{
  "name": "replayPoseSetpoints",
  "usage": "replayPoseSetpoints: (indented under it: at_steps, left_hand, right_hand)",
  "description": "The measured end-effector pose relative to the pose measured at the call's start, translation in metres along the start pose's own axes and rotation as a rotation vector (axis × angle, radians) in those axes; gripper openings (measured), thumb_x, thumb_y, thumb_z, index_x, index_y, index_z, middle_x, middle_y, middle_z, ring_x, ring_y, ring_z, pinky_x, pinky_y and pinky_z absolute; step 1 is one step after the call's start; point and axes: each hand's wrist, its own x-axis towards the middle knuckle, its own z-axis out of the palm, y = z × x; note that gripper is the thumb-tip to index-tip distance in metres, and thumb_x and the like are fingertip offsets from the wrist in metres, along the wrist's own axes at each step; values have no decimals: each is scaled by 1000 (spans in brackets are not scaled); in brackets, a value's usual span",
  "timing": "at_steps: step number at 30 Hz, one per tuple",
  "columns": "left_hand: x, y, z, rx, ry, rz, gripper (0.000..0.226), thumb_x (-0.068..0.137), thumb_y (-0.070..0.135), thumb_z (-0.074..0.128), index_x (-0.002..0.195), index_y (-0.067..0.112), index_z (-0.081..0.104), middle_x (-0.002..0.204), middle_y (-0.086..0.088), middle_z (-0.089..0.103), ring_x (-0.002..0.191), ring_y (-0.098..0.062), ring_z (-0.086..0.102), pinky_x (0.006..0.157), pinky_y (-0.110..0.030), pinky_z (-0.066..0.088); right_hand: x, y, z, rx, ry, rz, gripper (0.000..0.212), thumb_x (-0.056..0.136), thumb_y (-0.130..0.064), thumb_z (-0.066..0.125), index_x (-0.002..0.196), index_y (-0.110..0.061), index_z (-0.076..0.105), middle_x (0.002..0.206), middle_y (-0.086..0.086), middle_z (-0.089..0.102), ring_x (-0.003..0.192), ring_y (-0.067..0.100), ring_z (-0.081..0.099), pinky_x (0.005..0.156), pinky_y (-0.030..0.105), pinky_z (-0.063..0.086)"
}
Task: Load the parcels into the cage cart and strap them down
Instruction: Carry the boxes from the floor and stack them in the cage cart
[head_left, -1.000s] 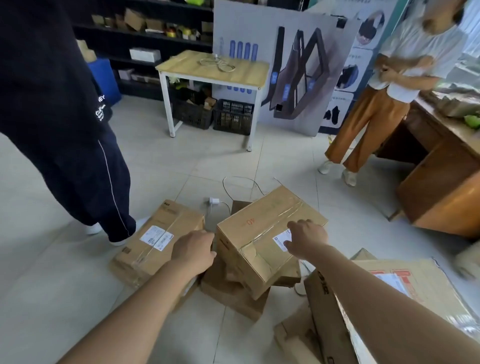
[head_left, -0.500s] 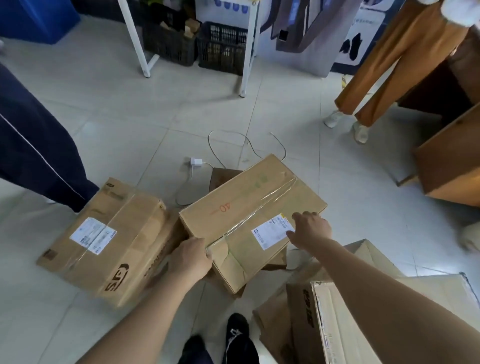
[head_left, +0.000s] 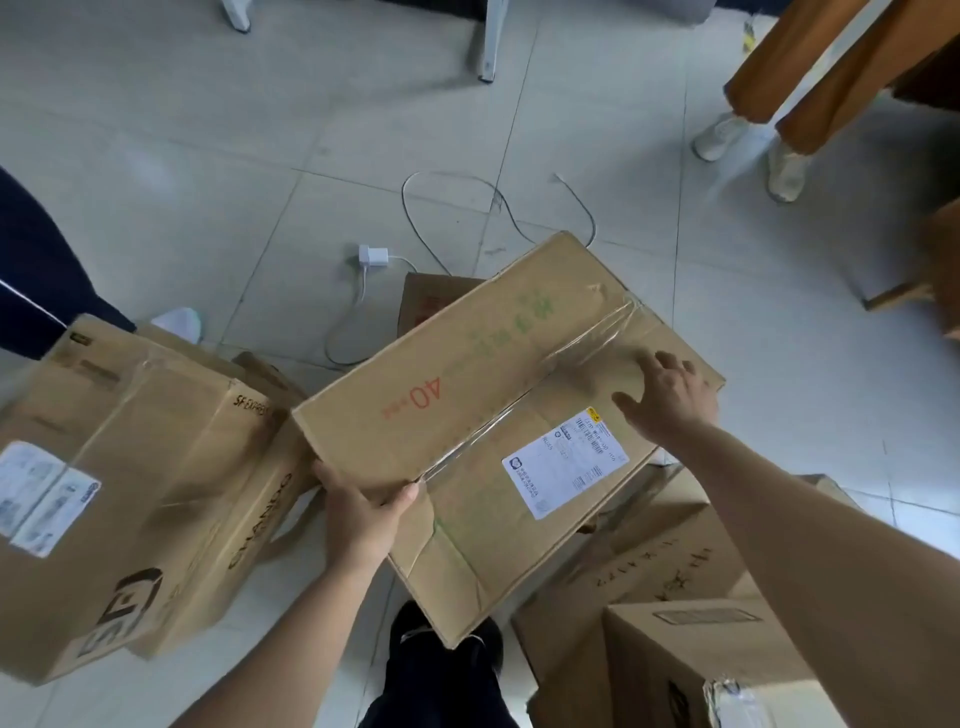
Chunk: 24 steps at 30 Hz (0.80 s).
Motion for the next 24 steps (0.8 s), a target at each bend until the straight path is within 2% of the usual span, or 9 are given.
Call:
replayPoseSetpoints:
  at_steps: [3,6,8,10,12,14,16,19,24]
  left_hand:
    - [8,0,-1,-28,9,53,111,76,10,80,151,0,-2,150,-14,32,135,-20,37,98,-10,24]
    - [19,12,0,-10,11,87,110,78,8,78,152,1,-3,154,-14,26,138,-20,32,92,-4,18]
    - [25,18,-1,-9,4,79,109,78,11,79,153,3,-1,153,-10,26,139,-20,30,99,-8,20]
    - [31,10,-1,-12,32,44,96,73,20,83,147,4,24,142,-10,44,130,-25,45,106,-27,36]
    - [27,4,2,9,80,-26,65,71,32,84,117,2,49,115,-11,62,108,-31,61,86,-38,51]
    - [19,4,7,17,118,-110,52,76,37,79,100,2,50,105,-10,62,100,-32,62,74,-36,47]
    - [14,9,10,16,150,-136,51,79,37,76,103,2,49,110,-15,61,102,-34,60,76,-36,46]
    - [14,16,6,40,197,-142,62,82,35,75,119,-6,46,121,-23,57,107,-39,58,77,-38,44]
    - [14,23,-8,3,181,-145,71,82,30,75,130,-6,38,131,-24,51,114,-40,54,87,-42,46]
  right_hand:
    - [16,6,8,9,-4,36,83,79,-62,65,143,-18,35,154,5,25,140,28,25,107,44,32]
    - [30,7,10,-3,-67,106,124,55,-81,69,150,-20,17,158,10,11,145,28,13,112,48,25]
    - [37,9,11,-11,-121,151,144,45,-84,70,153,-20,0,157,13,9,146,30,10,114,52,22]
    - [40,10,11,13,-148,188,152,42,-82,74,153,-21,-10,156,14,12,145,31,12,114,54,20]
    - [41,10,11,41,-126,204,150,38,-79,78,152,-20,-2,148,15,25,140,33,24,111,52,25]
    - [42,9,10,89,-75,225,143,38,-76,80,148,-16,11,140,17,33,133,36,32,108,48,30]
    - [40,7,9,132,-36,253,137,41,-74,80,145,-10,18,139,17,35,132,36,33,107,45,32]
    - [31,6,10,160,-33,284,133,47,-74,79,145,-3,22,138,18,36,131,35,33,106,44,33]
    - [6,12,14,234,-78,368,114,54,-72,78,135,-2,37,134,17,40,128,34,36,104,43,34]
